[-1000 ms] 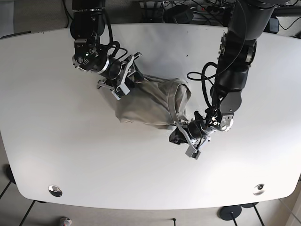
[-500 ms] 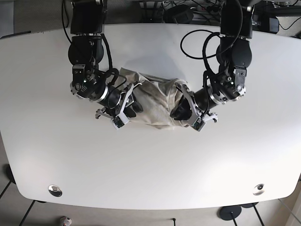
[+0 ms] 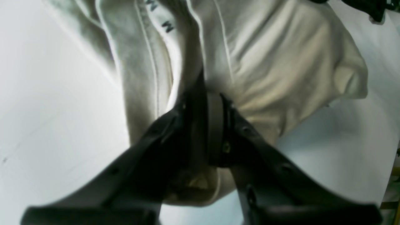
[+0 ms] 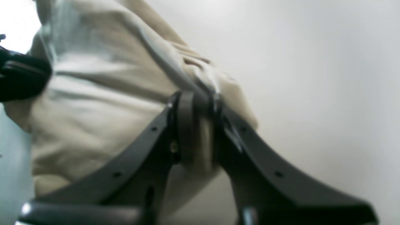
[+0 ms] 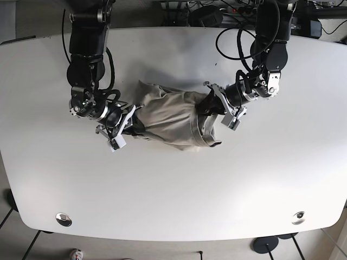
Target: Fold the T-shirt properly
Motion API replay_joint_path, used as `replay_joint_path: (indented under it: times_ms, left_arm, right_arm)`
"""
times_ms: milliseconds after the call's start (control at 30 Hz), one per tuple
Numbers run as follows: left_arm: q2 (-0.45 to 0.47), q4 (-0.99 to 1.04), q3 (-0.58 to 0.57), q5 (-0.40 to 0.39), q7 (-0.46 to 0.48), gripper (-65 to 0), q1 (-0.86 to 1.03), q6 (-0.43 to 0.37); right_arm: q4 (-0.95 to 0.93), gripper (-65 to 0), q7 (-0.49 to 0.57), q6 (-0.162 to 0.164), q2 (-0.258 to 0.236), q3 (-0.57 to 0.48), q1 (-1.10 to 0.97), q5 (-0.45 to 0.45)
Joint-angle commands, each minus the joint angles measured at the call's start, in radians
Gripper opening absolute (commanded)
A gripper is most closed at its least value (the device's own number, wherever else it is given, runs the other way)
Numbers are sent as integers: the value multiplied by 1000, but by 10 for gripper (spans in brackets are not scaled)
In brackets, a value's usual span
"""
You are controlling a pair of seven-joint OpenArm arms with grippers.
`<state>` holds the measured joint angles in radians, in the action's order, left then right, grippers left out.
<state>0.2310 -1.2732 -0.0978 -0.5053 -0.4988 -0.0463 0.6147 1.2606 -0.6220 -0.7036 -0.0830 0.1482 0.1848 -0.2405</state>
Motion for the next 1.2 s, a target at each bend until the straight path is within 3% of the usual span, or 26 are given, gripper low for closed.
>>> replay_joint_path:
  times_ms: [33,200,300,400,467,600,700,800,967,1033,1133,1200]
  left_arm:
    - [28,-61,27,55,-51,-579,-4,7]
    - [28,-262,99,55,-177,-579,-4,29]
    - [28,-362,102,56,-209,-579,1,26]
    - [28,-454,103,56,-258,-579,46,26]
    - [26,-497,103,61,-261,-581,98,24]
    - [26,-477,105,63,-260,-581,155,24]
    - [24,-334,105,58,-212,-581,110,24]
    - [23,-176,99,56,-160,-581,-7,27]
    - [-15,154,99,64,-143,-581,-264,30]
    - [-17,292,89,64,-80,-581,-366,30]
    - [-17,467,-18,60,48,-581,-488,27]
    - [-17,508,-38,58,76,-581,-528,26]
  right_arm:
    - [60,-582,7,5,-8,1,17,-13]
    - [192,-580,-80,5,-36,1,-11,-181]
    - [239,-580,-94,5,-37,1,-14,-208]
    - [215,-582,-86,5,-22,-3,-1,-121]
    - [156,-583,-77,5,13,0,54,-9]
    - [-14,-582,93,5,18,-3,106,83]
    - [-193,-583,195,5,7,-5,154,85]
    - [-206,-585,212,5,-13,-5,126,79]
    - [-12,-585,212,5,-13,-3,-34,77]
    - [55,-585,184,5,-8,-3,-94,77]
    - [181,-585,150,5,27,-5,-201,77]
    - [241,-585,144,5,50,-11,-256,82]
